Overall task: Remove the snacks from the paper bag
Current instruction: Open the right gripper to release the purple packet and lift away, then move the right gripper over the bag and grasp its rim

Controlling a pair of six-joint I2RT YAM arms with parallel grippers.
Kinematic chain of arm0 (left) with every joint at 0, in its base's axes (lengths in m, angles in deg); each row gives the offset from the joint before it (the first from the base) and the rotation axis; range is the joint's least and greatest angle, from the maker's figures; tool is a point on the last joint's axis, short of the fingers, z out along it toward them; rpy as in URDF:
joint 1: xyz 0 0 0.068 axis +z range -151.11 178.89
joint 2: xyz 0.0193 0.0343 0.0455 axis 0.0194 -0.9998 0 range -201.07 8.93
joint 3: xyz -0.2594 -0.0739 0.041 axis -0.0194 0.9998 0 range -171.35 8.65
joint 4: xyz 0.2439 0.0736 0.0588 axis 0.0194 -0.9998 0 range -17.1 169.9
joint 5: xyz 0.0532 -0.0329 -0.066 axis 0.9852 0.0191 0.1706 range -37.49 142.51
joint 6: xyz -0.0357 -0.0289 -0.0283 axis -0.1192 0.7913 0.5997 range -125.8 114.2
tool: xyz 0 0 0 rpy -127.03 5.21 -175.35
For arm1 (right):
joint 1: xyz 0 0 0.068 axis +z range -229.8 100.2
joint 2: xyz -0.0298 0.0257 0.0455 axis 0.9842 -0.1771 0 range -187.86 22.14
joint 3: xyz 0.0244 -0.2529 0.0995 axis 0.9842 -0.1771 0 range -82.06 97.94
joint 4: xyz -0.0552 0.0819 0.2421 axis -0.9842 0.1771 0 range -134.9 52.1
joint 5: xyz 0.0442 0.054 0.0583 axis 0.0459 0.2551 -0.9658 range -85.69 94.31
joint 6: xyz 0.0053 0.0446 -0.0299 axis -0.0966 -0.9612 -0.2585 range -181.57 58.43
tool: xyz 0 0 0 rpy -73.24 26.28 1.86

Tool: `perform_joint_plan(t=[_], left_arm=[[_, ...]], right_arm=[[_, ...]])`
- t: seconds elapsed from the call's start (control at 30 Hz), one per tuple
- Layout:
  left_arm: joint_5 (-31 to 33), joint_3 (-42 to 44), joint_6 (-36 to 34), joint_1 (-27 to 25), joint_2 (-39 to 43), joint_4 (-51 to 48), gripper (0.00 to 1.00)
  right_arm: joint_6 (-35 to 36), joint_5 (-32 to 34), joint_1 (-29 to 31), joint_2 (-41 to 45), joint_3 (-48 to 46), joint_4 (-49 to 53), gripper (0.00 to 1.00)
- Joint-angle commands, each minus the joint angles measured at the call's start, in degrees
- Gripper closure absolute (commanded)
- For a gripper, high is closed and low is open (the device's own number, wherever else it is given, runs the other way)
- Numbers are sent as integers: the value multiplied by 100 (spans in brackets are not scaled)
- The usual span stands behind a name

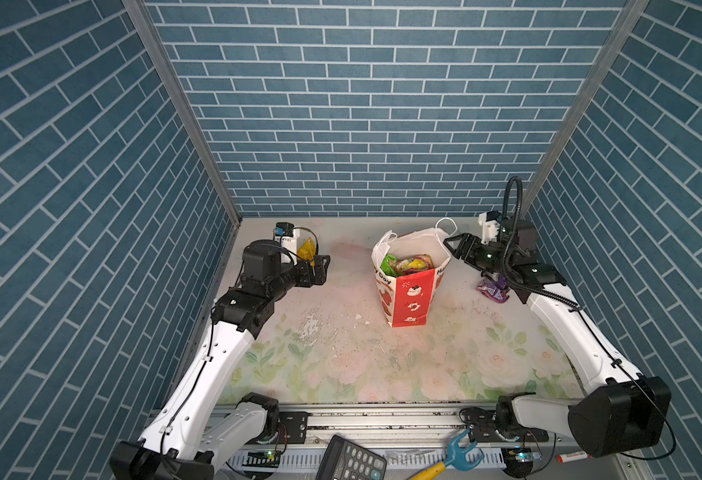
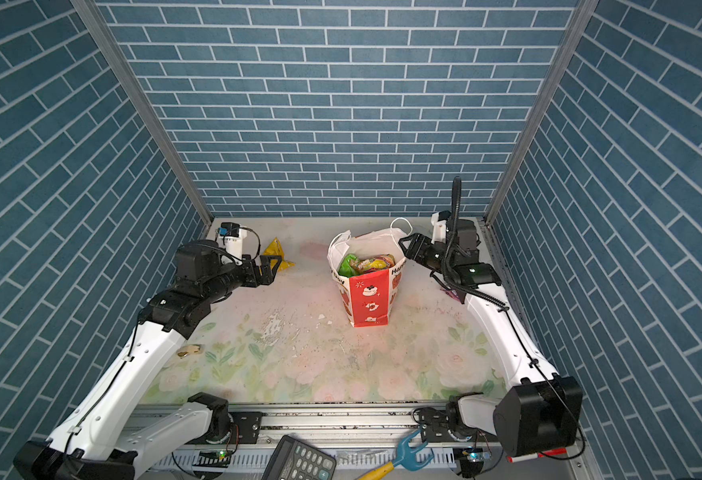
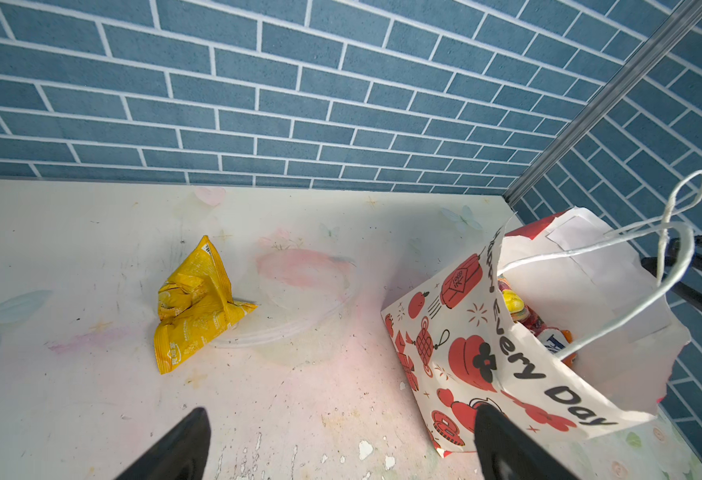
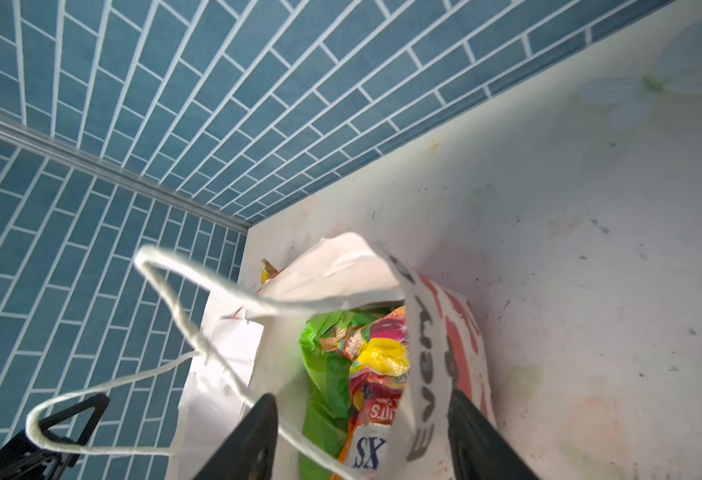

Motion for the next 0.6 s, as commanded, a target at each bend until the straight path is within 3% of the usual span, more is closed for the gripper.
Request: perform_joint_plan(t=[0.0,0.2,0.33,0.43,0.57], left_arm=[[-123,6,-61,39,29,8,0],[-250,62,2,152,34,120,0],[-703,172,374,585,-24,338,0],[-833,204,490,792,-6,431,0],[-741,231,466,805,50,436,0]], right_arm=[[-174,161,140,-218,79,195,36],[-58,411,154,-556,356,429,37],[111,543,155,-880,755,724,38],[219,613,154,-1062,983,918,50],[229,687,153,-1101,1046,937,72]])
